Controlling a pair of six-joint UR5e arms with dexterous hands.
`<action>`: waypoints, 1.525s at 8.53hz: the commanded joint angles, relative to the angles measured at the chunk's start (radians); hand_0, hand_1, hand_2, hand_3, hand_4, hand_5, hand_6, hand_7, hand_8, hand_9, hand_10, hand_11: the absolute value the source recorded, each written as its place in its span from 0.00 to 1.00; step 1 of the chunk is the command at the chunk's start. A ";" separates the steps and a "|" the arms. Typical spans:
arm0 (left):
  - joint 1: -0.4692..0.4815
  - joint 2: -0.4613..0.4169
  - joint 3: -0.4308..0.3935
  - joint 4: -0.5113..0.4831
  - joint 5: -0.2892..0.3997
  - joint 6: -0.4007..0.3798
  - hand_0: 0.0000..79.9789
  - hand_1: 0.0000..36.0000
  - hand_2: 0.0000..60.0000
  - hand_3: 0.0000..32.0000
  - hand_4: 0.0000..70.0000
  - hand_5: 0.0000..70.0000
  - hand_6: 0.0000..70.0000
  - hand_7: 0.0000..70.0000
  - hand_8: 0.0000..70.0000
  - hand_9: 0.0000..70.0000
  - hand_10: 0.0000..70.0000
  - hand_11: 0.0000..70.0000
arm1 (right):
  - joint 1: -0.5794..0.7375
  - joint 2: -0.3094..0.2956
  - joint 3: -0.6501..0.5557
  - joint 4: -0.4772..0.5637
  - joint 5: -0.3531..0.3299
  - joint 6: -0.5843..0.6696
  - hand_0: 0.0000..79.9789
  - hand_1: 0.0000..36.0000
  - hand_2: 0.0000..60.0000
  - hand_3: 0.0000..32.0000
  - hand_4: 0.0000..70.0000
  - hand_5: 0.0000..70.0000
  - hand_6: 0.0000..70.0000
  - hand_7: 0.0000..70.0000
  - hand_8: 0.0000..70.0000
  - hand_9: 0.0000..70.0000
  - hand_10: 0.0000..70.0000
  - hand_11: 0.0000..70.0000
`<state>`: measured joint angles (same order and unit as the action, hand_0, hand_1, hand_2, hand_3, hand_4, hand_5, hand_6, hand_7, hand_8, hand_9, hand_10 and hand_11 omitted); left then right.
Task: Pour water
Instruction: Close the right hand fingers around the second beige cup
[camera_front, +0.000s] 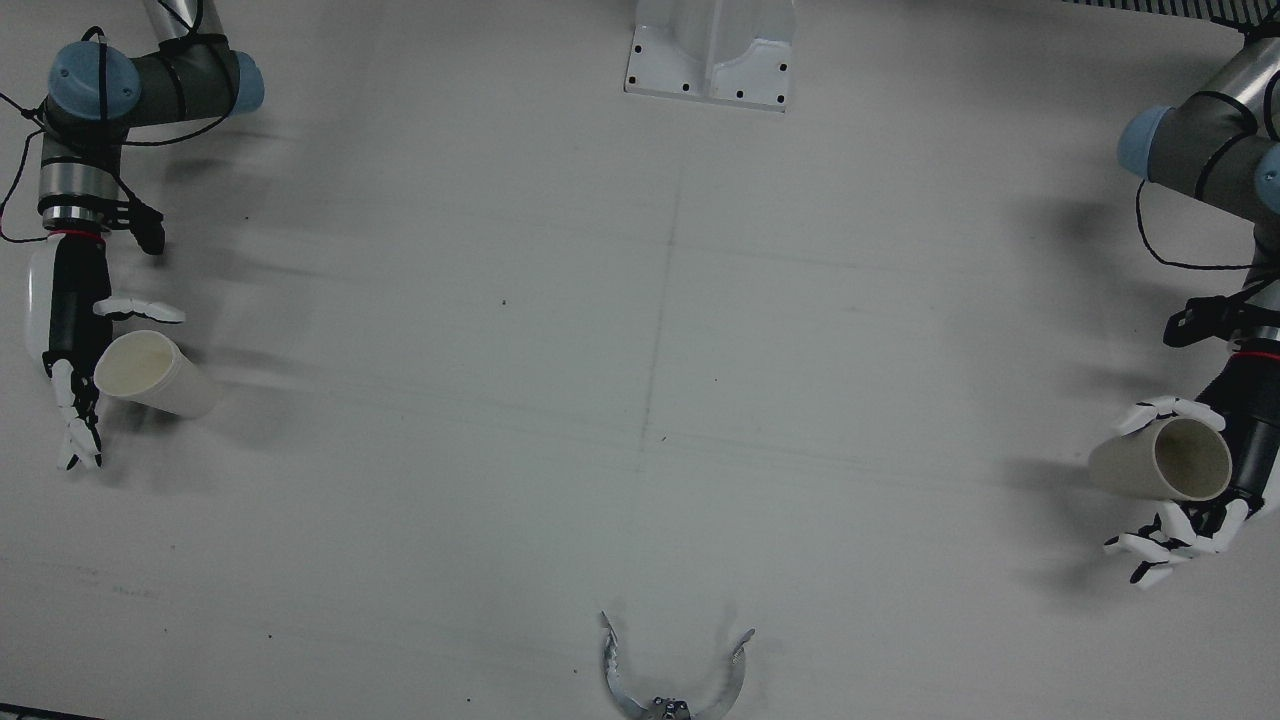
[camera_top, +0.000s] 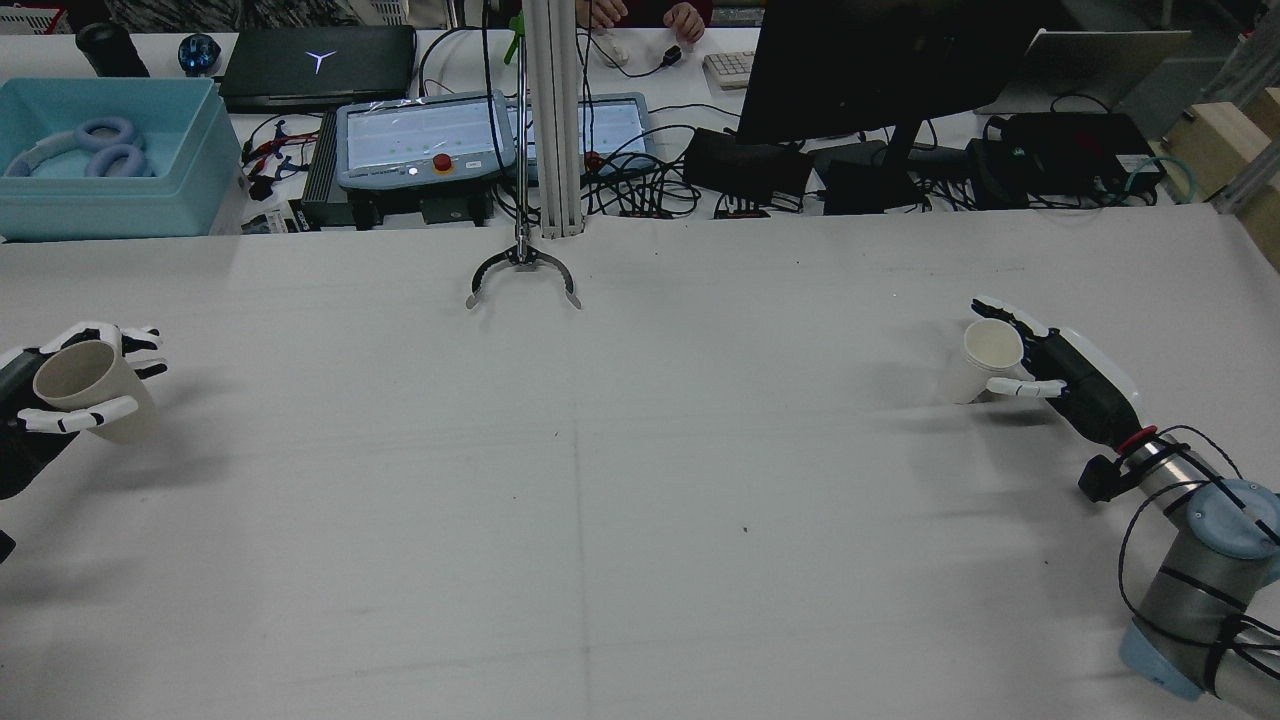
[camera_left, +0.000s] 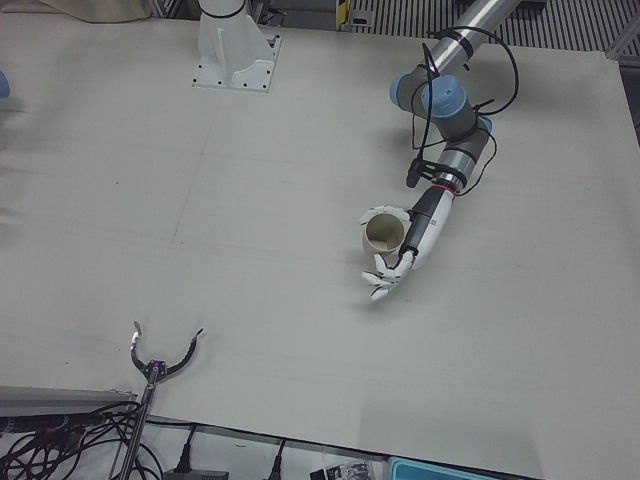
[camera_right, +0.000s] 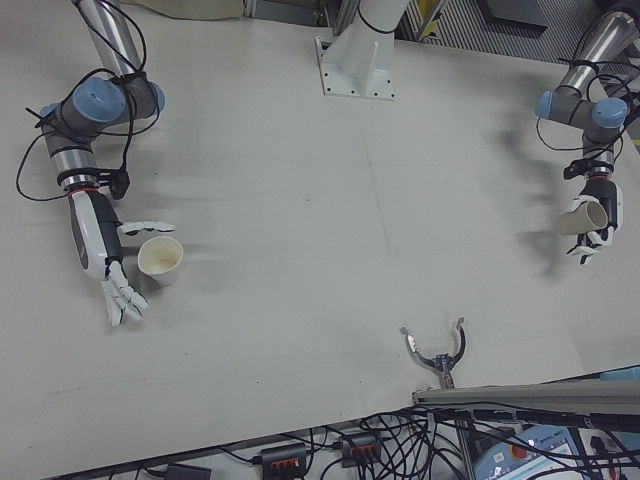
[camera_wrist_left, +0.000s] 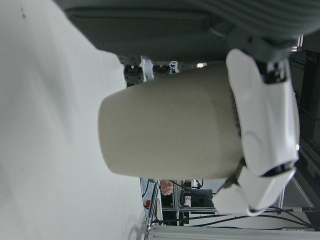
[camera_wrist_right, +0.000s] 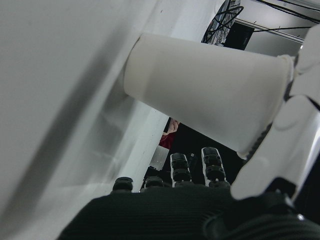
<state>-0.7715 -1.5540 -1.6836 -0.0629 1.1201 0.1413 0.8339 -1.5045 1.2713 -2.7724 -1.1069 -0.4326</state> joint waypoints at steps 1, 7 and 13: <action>0.000 0.000 0.004 -0.002 0.000 0.000 0.65 0.62 0.61 0.00 0.26 1.00 0.23 0.59 0.11 0.23 0.21 0.33 | -0.002 0.010 0.017 -0.006 0.001 0.000 0.55 0.28 0.22 0.22 0.13 0.20 0.09 0.20 0.01 0.02 0.01 0.02; 0.001 0.000 0.012 -0.002 0.000 0.000 0.64 0.61 0.61 0.00 0.26 1.00 0.23 0.58 0.12 0.24 0.22 0.35 | -0.016 0.032 0.008 -0.015 -0.005 -0.009 0.63 0.45 0.28 0.00 0.32 0.46 0.31 0.53 0.16 0.22 0.10 0.17; -0.002 0.018 -0.005 -0.005 -0.002 -0.002 0.64 0.61 0.61 0.00 0.26 1.00 0.23 0.58 0.12 0.24 0.23 0.36 | -0.013 0.032 0.029 -0.035 -0.004 -0.005 0.62 0.40 0.34 0.00 0.36 0.69 0.52 0.77 0.29 0.45 0.20 0.30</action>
<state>-0.7725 -1.5508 -1.6779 -0.0659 1.1190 0.1401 0.8152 -1.4727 1.2874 -2.7927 -1.1106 -0.4394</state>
